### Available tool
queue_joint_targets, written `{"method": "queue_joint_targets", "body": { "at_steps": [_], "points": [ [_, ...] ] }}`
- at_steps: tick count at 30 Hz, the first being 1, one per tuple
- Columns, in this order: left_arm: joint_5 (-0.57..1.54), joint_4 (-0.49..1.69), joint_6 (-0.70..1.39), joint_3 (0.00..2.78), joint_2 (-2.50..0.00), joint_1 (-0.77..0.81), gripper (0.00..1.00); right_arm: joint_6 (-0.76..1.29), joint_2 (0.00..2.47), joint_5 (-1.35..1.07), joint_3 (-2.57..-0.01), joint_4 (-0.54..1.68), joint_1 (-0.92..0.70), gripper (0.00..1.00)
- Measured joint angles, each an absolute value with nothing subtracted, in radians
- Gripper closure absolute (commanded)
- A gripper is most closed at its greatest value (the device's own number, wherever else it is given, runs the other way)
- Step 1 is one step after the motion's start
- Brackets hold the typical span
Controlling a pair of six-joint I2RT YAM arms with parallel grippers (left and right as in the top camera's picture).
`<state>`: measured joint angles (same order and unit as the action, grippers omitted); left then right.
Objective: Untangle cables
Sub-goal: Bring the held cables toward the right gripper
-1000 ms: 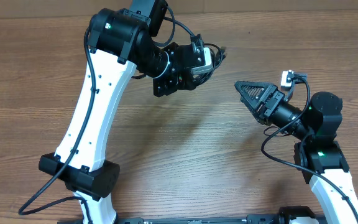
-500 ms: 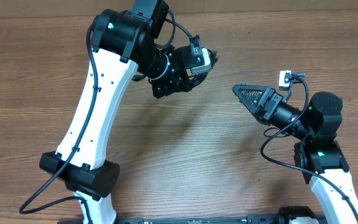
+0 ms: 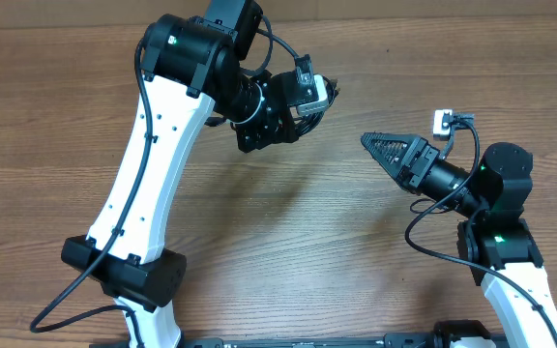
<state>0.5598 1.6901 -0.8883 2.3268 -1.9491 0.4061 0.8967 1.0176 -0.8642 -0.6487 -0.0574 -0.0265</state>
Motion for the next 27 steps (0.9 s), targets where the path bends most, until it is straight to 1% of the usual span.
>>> {"method": "queue_joint_targets", "body": {
  "at_steps": [15, 21, 27],
  "points": [
    [0.554, 1.691, -0.869, 2.327, -1.949, 0.427, 0.96, 0.893, 1.018, -0.869, -0.649, -0.058, -0.027, 0.0],
    [0.499, 1.691, -0.865, 2.327, -1.949, 0.472, 0.96, 0.894, 1.018, -0.879, -0.649, -0.058, -0.027, 0.0],
    [0.468, 1.691, -0.863, 2.327, -1.949, 0.479, 0.96, 0.893, 1.018, -0.885, -0.649, -0.058, -0.027, 0.0]
  ]
}}
